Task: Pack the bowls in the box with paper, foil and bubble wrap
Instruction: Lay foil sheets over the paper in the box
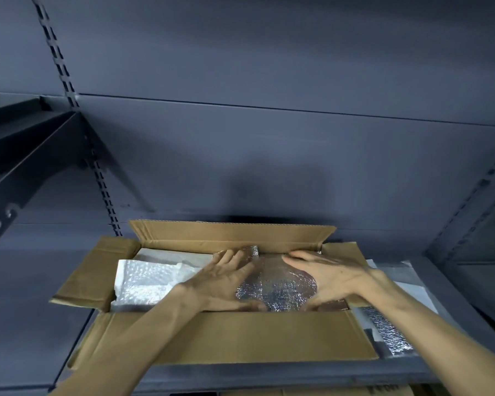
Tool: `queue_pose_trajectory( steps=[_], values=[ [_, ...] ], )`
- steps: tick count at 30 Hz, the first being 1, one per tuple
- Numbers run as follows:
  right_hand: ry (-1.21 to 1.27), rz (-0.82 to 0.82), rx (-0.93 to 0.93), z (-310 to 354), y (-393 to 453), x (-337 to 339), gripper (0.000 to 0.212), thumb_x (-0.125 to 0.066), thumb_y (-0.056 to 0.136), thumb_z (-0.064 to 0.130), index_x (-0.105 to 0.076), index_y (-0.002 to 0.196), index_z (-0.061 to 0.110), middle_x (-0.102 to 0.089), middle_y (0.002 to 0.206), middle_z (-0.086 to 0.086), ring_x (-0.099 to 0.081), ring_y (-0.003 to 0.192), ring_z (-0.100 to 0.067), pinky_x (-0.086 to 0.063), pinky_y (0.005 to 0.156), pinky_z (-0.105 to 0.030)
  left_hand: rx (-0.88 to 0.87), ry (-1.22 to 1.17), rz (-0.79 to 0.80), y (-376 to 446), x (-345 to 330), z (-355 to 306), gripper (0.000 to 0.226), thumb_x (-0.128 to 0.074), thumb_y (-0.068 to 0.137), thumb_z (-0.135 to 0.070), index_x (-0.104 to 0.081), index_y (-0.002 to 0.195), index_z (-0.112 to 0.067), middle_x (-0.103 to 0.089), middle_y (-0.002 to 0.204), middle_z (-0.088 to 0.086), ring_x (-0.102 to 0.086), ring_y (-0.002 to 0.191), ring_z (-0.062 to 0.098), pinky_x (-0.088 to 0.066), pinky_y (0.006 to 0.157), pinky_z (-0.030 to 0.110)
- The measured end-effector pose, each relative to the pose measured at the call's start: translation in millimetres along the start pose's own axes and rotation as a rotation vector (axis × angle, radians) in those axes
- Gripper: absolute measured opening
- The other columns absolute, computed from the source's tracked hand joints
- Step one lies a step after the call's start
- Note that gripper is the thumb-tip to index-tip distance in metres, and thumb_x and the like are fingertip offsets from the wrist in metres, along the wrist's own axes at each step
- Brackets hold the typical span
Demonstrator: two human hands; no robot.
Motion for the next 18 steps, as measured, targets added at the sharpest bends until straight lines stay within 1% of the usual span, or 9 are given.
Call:
queue_pose_trajectory(
  steps=[2, 3, 6, 9, 11, 13, 15, 17, 18],
  values=[
    [0.004, 0.011, 0.006, -0.5, 2.8, -3.2, 0.128, -0.083, 0.069, 0.062, 0.001, 0.162, 0.035, 0.003, 0.167, 0.019, -0.010, 0.154, -0.008, -0.019, 0.124, -0.031, -0.044, 0.049, 0.041, 4.0, -12.6, -5.7, 0.096, -0.027, 0.079, -0.092, 0.001, 0.156, -0.043, -0.005, 0.165, 0.003, -0.003, 0.151, 0.025, -0.005, 0.124, 0.049],
    [0.004, 0.018, 0.006, -0.8, 4.1, -4.6, 0.129, -0.083, 0.068, 0.061, 0.002, 0.162, 0.035, 0.002, 0.166, 0.019, -0.011, 0.153, -0.008, -0.020, 0.124, -0.030, -0.050, 0.055, 0.067, 5.8, -18.5, -5.3, 0.093, -0.028, 0.080, -0.090, 0.007, 0.155, -0.046, 0.007, 0.167, 0.002, 0.006, 0.153, 0.025, 0.001, 0.124, 0.050],
    [-0.006, 0.058, -0.010, -0.9, 7.6, -7.0, 0.132, -0.084, 0.065, 0.061, 0.003, 0.162, 0.035, 0.000, 0.164, 0.020, -0.014, 0.152, -0.009, -0.023, 0.123, -0.032, -0.056, 0.056, 0.140, 8.0, -31.5, -3.6, 0.091, -0.037, 0.085, -0.083, 0.019, 0.150, -0.052, 0.023, 0.165, 0.000, 0.019, 0.152, 0.024, 0.009, 0.123, 0.049],
    [-0.009, 0.103, -0.018, -1.7, 10.8, -12.1, 0.136, -0.081, 0.062, 0.067, 0.008, 0.160, 0.037, 0.002, 0.162, 0.024, -0.013, 0.152, -0.010, -0.025, 0.123, -0.037, -0.052, 0.092, 0.183, 9.1, -37.0, -2.6, 0.090, -0.037, 0.088, -0.080, 0.023, 0.149, -0.051, 0.028, 0.164, 0.000, 0.021, 0.152, 0.025, 0.010, 0.123, 0.049],
    [-0.077, 0.139, -0.021, -1.7, 10.8, -17.3, 0.134, -0.074, 0.068, 0.074, 0.018, 0.158, 0.037, 0.014, 0.165, 0.020, -0.002, 0.155, -0.012, -0.013, 0.126, -0.034, -0.060, 0.140, 0.212, 8.6, -37.4, -3.6, 0.087, -0.034, 0.092, -0.075, 0.026, 0.149, -0.049, 0.031, 0.162, 0.003, 0.022, 0.152, 0.027, 0.008, 0.123, 0.052],
    [-0.147, 0.185, -0.038, -2.7, 8.5, -22.8, 0.127, -0.065, 0.076, 0.076, 0.027, 0.155, 0.036, 0.026, 0.166, 0.009, 0.013, 0.156, -0.017, 0.003, 0.123, -0.033, -0.069, 0.183, 0.234, 6.7, -36.6, -6.8, 0.084, -0.033, 0.096, -0.070, 0.029, 0.148, -0.047, 0.033, 0.162, 0.006, 0.022, 0.152, 0.029, 0.006, 0.123, 0.053],
    [-0.125, 0.189, -0.055, -0.1, 7.3, -21.5, 0.124, -0.065, 0.078, 0.068, 0.027, 0.154, 0.037, 0.028, 0.166, 0.006, 0.017, 0.155, -0.021, 0.005, 0.124, -0.036, -0.062, 0.204, 0.225, 5.4, -33.0, -7.6, 0.083, -0.033, 0.097, -0.066, 0.029, 0.149, -0.045, 0.031, 0.162, 0.008, 0.020, 0.152, 0.030, 0.005, 0.123, 0.054],
    [-0.066, 0.152, -0.043, 5.0, 4.6, -13.7, 0.124, -0.072, 0.076, 0.055, 0.020, 0.157, 0.037, 0.023, 0.167, 0.007, 0.014, 0.155, -0.019, 0.002, 0.125, -0.035, -0.061, 0.205, 0.208, 4.5, -30.5, -8.9, 0.083, -0.033, 0.097, -0.067, 0.027, 0.150, -0.044, 0.027, 0.164, 0.008, 0.017, 0.153, 0.030, 0.003, 0.123, 0.053],
    [-0.022, 0.127, -0.027, 7.6, 2.3, -9.6, 0.124, -0.075, 0.075, 0.052, 0.016, 0.159, 0.036, 0.020, 0.168, 0.009, 0.012, 0.155, -0.015, 0.001, 0.124, -0.033, -0.058, 0.197, 0.194, 4.3, -29.5, -9.0, 0.084, -0.031, 0.095, -0.072, 0.025, 0.150, -0.045, 0.025, 0.165, 0.007, 0.016, 0.153, 0.029, 0.002, 0.123, 0.053]
  ],
)
Point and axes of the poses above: each hand's wrist, its own y-axis towards the middle knuckle, its own x-axis out of the back of the hand, z = x × y, the point moved 10 cm from there along y, towards the middle knuckle
